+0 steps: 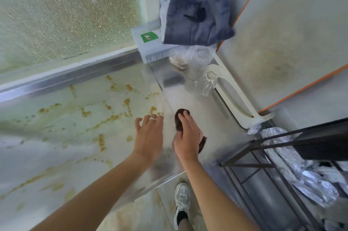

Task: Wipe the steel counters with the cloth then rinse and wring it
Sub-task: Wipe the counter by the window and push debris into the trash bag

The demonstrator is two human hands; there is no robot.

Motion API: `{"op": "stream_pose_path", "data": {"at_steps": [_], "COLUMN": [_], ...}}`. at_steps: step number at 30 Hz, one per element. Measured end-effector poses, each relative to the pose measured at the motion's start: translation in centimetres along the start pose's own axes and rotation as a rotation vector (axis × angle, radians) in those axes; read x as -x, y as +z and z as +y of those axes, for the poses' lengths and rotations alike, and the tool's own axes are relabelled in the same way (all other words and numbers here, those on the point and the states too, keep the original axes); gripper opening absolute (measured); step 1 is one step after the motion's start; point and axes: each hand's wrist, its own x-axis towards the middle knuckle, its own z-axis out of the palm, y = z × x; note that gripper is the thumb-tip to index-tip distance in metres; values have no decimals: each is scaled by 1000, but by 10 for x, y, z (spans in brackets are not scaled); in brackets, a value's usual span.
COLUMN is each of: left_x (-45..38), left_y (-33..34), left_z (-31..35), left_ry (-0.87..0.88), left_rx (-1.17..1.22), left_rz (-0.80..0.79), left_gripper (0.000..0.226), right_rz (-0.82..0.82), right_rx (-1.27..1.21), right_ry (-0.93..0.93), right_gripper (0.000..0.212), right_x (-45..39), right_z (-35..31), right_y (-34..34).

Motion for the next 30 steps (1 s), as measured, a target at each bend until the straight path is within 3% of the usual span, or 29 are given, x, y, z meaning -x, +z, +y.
{"op": "stream_pose_path", "data": {"at_steps": [3, 5, 9, 16, 30], "left_x": [8, 13, 17, 1, -3], "left_y": [-8, -11, -9, -5, 1], "left_z": [-27, -43, -61, -76, -90], "left_ry": [-84, -121, -197, -389, -404], "left_rx": [0, -1, 6, 24, 124], "left_rz": [13, 57, 63, -5, -23], "left_gripper": [46, 38, 31, 34, 41], "right_rz": [121, 155, -21, -80, -210], "right_rx": [-37, 68, 286, 314, 294], "right_ry": [23, 4, -93, -147, -353], "right_gripper": [55, 51, 56, 61, 65], "right_x": [4, 22, 48, -9, -115], "right_z": [3, 9, 17, -10, -54], "right_y": [-5, -8, -2, 23, 63]}}
